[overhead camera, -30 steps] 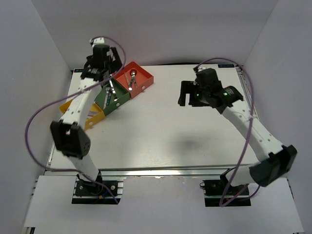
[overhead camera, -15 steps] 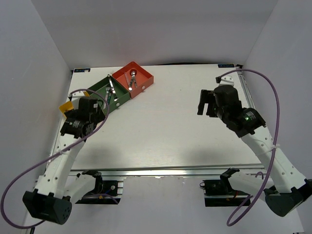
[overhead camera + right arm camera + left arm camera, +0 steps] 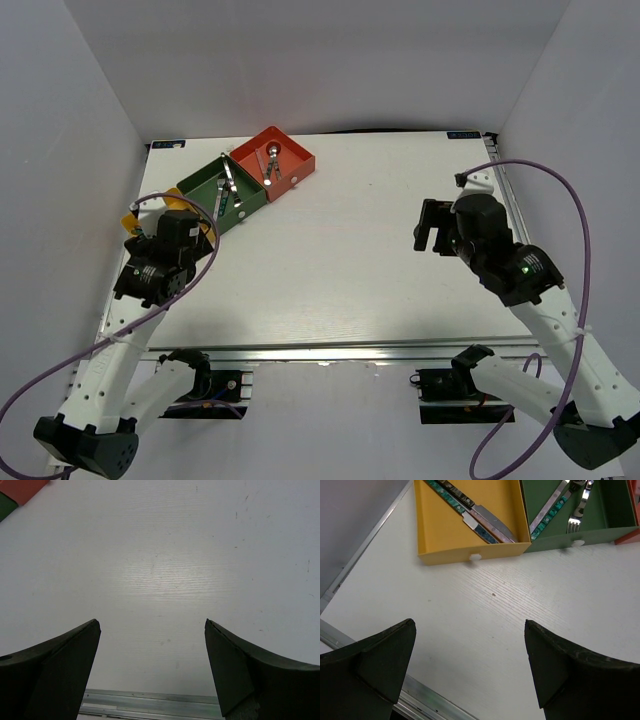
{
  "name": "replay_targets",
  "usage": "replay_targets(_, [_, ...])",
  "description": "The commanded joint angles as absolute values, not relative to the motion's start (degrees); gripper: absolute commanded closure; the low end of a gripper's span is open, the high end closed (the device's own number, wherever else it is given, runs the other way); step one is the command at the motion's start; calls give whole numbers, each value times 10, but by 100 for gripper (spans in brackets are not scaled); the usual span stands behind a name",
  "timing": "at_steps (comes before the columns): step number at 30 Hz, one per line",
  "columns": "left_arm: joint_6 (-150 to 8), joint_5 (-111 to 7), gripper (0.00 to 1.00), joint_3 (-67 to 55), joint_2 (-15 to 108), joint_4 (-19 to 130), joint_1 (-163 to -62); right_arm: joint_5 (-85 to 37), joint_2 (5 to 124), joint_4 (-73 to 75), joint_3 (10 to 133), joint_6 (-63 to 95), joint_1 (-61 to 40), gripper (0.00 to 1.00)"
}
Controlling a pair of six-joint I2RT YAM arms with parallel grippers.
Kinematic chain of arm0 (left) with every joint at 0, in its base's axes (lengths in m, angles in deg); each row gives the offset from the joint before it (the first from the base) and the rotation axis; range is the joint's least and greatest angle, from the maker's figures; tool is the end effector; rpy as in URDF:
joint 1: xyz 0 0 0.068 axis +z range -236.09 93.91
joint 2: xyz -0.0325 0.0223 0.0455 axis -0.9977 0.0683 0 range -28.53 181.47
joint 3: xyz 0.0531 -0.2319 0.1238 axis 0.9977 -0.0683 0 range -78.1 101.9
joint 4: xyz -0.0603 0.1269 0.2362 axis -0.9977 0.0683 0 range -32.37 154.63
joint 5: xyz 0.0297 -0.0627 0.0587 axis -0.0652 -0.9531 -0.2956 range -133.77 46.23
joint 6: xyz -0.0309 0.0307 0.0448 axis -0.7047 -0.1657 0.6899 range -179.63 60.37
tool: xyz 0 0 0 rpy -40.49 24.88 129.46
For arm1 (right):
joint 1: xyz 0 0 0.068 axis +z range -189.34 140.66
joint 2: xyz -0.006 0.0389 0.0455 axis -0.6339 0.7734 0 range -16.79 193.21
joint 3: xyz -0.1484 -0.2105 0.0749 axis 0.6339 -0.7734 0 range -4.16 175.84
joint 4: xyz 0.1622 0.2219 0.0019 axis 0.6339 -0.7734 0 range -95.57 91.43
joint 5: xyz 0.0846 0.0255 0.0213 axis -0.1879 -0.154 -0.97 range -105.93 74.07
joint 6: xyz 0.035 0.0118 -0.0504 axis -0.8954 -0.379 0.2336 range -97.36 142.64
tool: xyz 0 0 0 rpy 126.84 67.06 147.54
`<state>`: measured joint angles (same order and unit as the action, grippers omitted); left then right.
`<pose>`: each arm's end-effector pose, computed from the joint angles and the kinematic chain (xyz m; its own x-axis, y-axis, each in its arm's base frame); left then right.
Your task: Sort the eating utensils into containers
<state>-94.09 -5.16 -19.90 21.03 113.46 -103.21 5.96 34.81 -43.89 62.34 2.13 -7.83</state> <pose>0.1757 -0.0230 0.3274 -0.4791 -0.3151 -0.8193 -0.5410 0.8410 -0.0070 0.1763 0.0873 0.3816 -0.4782 0.0883 -0.8738 -0.0461 0.9910 0.1254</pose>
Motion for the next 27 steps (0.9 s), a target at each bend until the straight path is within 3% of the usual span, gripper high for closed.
replay_targets(1, [-944, -37, 2, -167, 211, 1128, -1035, 60, 332, -424, 608, 23, -80, 11])
replay_targets(27, [-933, -32, 2, -170, 166, 1143, -1035, 6, 318, -403, 575, 8, -80, 10])
